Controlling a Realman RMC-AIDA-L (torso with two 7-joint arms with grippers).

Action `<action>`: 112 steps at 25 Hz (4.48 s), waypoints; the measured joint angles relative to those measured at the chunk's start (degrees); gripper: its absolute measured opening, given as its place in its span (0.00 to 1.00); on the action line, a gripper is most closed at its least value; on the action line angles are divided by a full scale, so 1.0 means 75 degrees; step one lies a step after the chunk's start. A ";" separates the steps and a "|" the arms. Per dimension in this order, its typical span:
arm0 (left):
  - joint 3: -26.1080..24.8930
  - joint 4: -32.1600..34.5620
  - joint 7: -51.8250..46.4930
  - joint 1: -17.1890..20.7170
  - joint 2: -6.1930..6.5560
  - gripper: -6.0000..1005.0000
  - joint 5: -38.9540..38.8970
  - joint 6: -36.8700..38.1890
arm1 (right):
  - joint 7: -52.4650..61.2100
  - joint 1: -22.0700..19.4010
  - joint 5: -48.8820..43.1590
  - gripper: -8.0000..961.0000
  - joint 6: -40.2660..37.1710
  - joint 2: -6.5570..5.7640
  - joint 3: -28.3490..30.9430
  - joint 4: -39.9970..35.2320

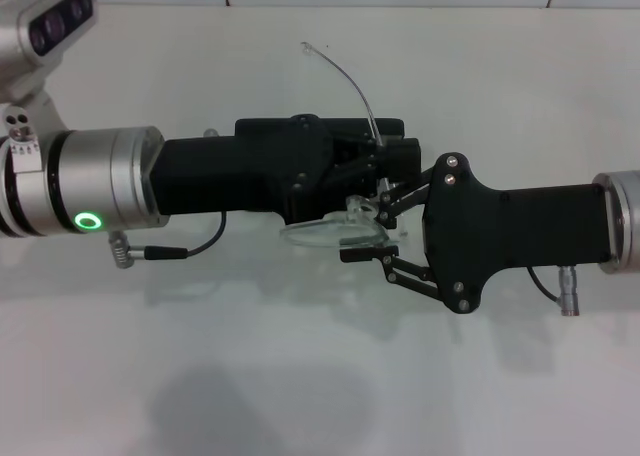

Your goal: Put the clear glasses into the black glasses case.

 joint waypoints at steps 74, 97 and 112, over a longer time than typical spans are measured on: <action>-0.0097 -0.0643 0.2841 0.0197 -0.0044 0.07 -0.0884 0.0636 | 0.1171 0.0727 0.1511 0.15 -0.0913 -0.0051 -0.0724 0.0626; -0.1823 -0.0689 0.2745 0.1415 0.0116 0.07 -0.0789 0.0195 | 0.3458 0.0789 0.0598 0.15 -0.0161 -0.0185 0.0130 0.0151; -0.1972 0.0121 0.2526 0.2671 0.0172 0.07 -0.0156 0.0106 | 0.9483 0.4105 -0.7455 0.15 -0.0283 -0.0054 0.1523 -0.1098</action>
